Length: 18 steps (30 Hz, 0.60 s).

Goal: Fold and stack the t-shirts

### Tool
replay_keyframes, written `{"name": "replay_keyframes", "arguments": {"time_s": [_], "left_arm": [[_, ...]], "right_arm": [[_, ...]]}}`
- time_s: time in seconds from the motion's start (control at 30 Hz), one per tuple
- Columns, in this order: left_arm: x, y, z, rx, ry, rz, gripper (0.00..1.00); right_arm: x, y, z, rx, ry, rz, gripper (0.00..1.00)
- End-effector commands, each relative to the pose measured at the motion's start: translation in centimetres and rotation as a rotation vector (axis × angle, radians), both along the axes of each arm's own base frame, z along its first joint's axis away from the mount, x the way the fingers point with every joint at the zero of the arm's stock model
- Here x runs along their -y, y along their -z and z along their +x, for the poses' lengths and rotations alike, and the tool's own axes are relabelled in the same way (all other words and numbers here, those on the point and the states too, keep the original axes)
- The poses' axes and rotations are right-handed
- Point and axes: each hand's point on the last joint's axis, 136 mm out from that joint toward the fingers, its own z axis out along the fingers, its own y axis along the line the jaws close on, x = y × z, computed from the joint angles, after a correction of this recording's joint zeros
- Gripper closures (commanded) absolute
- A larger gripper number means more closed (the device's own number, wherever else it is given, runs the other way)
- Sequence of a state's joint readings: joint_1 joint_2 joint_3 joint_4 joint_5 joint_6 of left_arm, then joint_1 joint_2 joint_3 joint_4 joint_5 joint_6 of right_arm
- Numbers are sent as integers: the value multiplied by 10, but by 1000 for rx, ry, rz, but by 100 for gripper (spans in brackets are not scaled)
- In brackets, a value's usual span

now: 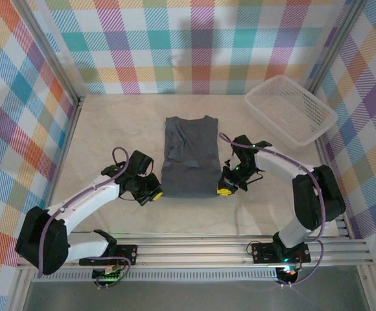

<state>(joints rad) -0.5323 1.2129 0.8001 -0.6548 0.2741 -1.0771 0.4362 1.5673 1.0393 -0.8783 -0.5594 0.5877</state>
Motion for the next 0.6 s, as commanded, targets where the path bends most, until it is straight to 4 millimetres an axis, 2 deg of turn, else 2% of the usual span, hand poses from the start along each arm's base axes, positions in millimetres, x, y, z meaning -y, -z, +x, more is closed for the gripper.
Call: {"name": "replay_keyframes", "arguments": {"time_s": [0.0,0.17,0.3,0.4,0.47,0.57], "left_arm": [[5,-39,22,91,-32,-11,100],[9,-79,72,186,-98,-30,100],[13,-104,125,248,-136,-60,100],[8,-109,169,266,-178,-58,100],[5,-108,201,279,-198,-51,100],[5,-93,252,280,-226,-62,100]], "right_arm": [[-2,-39,19,55,56,38,100],[0,-75,66,114,149,72,100],[-5,-98,113,155,191,107,100],[-8,-109,158,183,239,135,100],[-11,-103,191,178,262,141,100],[-12,-92,243,199,303,146,100]]}}
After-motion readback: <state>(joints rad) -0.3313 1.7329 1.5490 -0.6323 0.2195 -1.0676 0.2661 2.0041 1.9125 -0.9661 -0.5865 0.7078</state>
